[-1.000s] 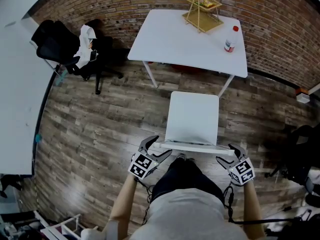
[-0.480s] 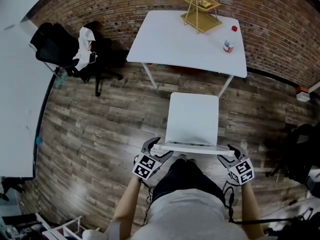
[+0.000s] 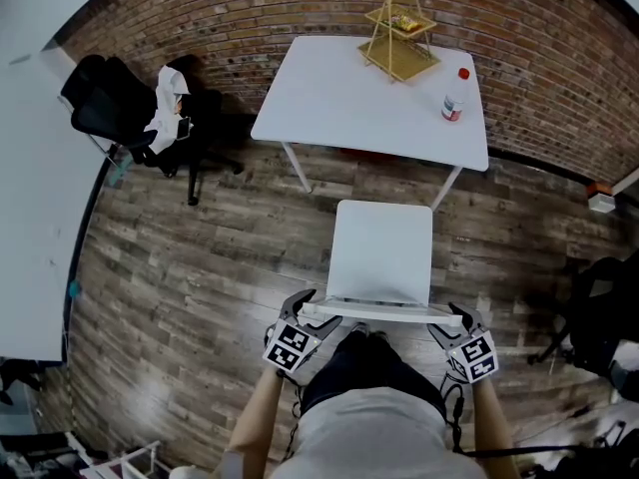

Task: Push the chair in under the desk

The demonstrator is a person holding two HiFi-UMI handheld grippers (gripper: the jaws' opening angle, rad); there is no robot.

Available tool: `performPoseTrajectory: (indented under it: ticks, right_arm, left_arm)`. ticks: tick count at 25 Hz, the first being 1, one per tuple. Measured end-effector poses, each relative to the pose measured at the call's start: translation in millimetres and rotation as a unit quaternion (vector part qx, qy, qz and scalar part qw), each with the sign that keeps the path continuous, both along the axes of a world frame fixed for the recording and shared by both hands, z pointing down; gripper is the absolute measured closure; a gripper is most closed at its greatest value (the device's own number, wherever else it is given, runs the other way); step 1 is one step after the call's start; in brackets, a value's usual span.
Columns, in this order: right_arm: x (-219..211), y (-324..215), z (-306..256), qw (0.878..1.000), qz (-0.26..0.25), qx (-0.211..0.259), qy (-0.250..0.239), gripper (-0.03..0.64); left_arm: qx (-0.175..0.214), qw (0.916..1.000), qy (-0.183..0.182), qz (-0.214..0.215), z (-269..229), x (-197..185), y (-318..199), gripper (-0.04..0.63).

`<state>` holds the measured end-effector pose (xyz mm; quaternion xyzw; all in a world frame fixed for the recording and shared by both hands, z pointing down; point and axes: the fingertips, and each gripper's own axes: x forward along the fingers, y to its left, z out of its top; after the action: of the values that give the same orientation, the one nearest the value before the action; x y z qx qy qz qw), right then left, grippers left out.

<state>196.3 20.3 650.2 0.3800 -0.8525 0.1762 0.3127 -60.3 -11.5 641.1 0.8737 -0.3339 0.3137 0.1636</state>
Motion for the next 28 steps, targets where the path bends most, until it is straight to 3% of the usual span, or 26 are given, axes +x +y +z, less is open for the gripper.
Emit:
performPoseTrajectory:
  ticks: [28]
  right_arm:
    - [8,-97,-7,1.000,-0.007,0.023,0.004,0.333]
  left_arm:
    - [0.014,0.9994,-0.016,-0.027,1,9,-89,0.229]
